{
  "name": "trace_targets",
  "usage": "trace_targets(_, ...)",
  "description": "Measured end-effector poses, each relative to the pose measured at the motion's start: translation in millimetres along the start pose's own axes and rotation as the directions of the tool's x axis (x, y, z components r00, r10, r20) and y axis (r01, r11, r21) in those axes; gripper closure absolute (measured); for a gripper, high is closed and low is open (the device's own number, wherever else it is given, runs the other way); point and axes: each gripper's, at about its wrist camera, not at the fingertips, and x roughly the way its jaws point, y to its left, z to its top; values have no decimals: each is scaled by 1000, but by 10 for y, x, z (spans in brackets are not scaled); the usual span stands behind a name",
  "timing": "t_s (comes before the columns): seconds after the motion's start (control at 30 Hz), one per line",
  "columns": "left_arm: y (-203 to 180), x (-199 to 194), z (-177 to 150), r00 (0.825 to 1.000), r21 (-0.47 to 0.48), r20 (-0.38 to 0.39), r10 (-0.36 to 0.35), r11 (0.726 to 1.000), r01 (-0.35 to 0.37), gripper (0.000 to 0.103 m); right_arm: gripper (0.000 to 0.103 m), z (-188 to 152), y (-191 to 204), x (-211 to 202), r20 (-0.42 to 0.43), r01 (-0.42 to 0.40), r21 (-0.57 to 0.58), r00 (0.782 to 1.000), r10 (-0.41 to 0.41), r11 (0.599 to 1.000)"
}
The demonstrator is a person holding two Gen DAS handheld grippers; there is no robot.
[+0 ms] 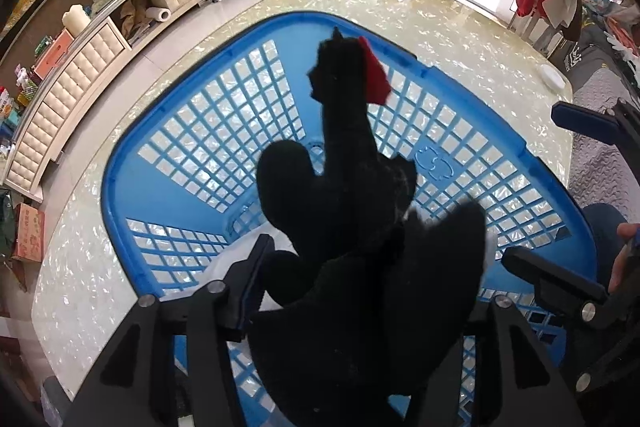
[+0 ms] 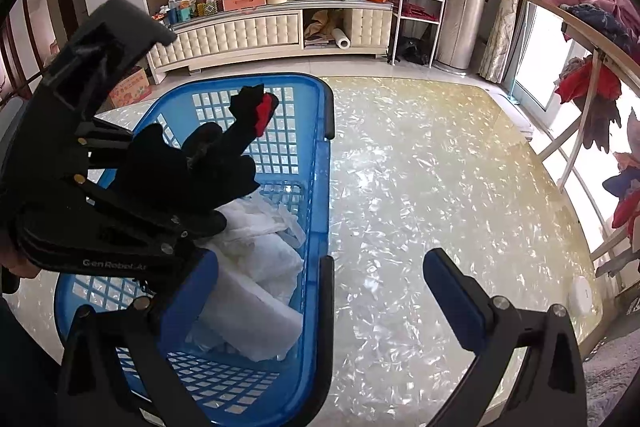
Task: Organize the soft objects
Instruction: 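Lower the black plush toy into the basket and open the left gripper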
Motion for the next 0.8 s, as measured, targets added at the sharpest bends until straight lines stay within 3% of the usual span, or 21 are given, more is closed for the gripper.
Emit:
trace_targets(0.13, 8, -135, -11, 999, 7, 41, -2, 1000, 2, 42, 0, -6, -26, -30, 2, 4, 9, 1000, -4, 1000)
trace_targets(0.27, 21, -270, -52, 997, 16, 81, 11, 1000, -12, 21, 0, 0, -46, -55, -1, 7, 17, 1000, -7, 1000)
trace_targets(0.8, 50, -817, -368, 985, -21, 173, 0, 1000, 4, 16, 1, 39, 78, -283, 24, 25, 26, 999, -26, 999)
